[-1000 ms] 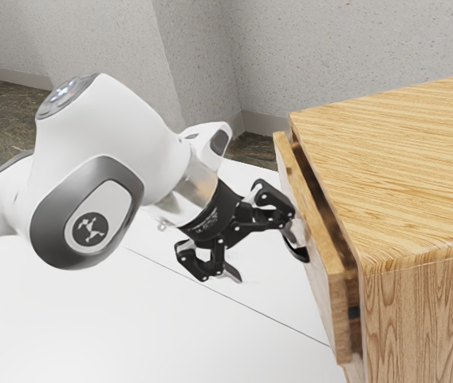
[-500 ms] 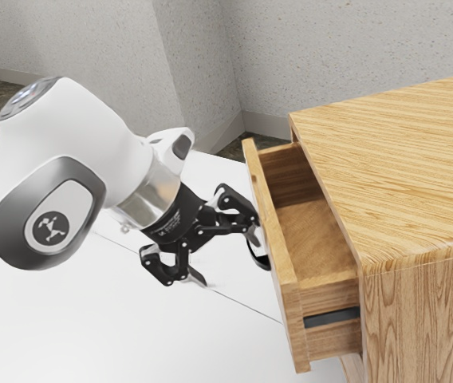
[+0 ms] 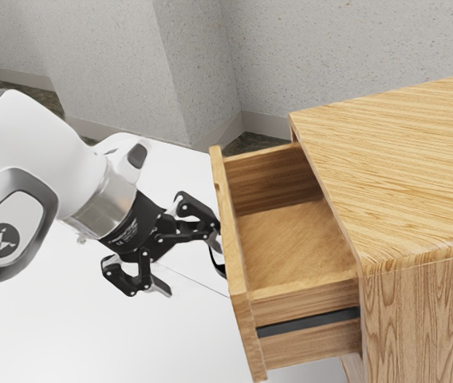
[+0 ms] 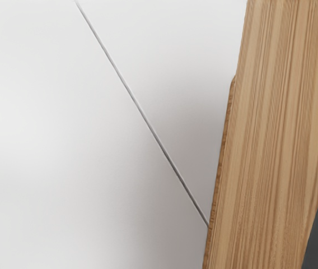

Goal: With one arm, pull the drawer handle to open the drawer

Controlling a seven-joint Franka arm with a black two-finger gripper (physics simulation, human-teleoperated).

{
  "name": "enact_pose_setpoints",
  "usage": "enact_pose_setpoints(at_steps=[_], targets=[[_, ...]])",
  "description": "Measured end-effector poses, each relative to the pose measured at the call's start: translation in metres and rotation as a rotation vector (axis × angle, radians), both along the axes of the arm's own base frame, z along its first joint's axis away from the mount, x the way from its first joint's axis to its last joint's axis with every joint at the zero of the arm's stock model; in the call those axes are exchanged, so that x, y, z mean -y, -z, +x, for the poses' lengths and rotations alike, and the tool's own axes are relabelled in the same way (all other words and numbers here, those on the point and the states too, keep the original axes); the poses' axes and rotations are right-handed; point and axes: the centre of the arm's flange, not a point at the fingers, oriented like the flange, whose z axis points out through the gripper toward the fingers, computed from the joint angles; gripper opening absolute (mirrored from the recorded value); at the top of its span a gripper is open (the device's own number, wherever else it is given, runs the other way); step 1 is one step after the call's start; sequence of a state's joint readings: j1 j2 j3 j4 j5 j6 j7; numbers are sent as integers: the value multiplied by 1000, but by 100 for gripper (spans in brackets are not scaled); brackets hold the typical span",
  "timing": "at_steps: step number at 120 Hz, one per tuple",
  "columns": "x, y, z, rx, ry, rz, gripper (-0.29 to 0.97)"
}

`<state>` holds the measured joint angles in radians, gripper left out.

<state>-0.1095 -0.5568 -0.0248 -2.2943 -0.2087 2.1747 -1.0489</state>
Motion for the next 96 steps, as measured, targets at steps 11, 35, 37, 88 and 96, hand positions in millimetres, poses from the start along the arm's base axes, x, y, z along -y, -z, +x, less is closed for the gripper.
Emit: enact_pose_setpoints(at_steps=[11,35,37,88,96], targets=[[-9,-2,-8,3,-12,-8,68],[-29,-3,-23,-3,-39,-31,68],[-32,-3,-24,-4,-42,-33,68],[-83,-28,-88,16,-89,-78,68],[-96,-29,-92,-16,-97,-34,68]])
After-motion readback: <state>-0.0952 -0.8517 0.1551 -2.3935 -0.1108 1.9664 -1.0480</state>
